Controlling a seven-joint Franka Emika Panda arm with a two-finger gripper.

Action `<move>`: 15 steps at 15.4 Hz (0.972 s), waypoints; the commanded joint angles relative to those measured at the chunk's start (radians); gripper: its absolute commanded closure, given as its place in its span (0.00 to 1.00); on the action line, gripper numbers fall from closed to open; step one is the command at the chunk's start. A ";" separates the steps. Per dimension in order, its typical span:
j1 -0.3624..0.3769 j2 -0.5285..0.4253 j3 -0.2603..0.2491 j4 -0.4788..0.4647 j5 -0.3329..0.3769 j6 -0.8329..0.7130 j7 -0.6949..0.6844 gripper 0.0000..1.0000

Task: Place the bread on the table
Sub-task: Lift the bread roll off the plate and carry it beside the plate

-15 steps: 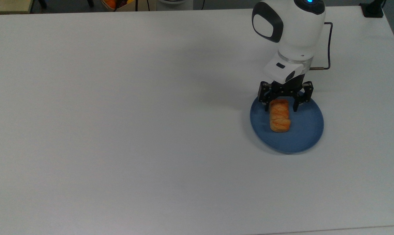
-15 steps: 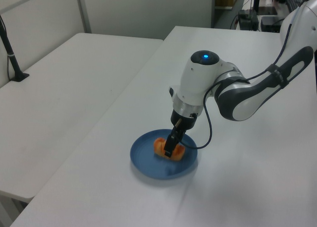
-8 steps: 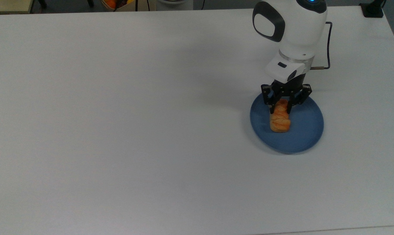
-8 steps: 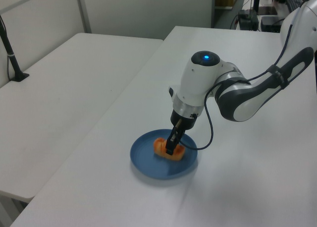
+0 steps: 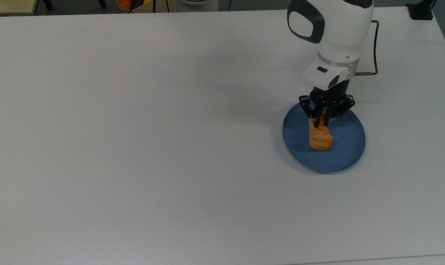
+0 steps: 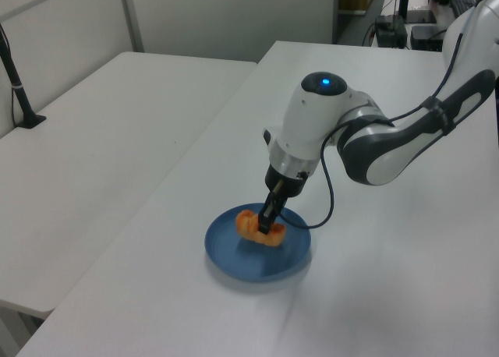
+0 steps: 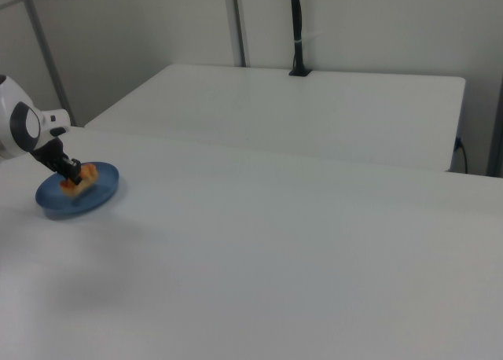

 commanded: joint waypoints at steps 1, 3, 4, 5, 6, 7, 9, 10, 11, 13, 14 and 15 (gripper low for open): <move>0.001 -0.087 -0.009 -0.035 -0.022 -0.035 0.020 0.80; -0.025 -0.148 -0.009 -0.056 -0.022 -0.101 0.008 0.80; -0.042 -0.179 0.000 -0.079 -0.023 -0.120 -0.013 0.80; -0.073 -0.231 0.026 -0.131 -0.023 -0.144 -0.058 0.80; -0.103 -0.263 0.048 -0.164 -0.022 -0.158 -0.078 0.80; -0.139 -0.312 0.071 -0.219 -0.022 -0.181 -0.095 0.80; -0.150 -0.377 0.072 -0.306 -0.020 -0.192 -0.133 0.81; -0.160 -0.409 0.072 -0.354 -0.019 -0.192 -0.152 0.82; -0.182 -0.450 0.072 -0.413 -0.017 -0.193 -0.184 0.83; -0.231 -0.478 0.072 -0.458 -0.008 -0.195 -0.251 0.83; -0.258 -0.483 0.074 -0.471 -0.006 -0.204 -0.292 0.83; -0.286 -0.487 0.074 -0.481 -0.005 -0.210 -0.340 0.83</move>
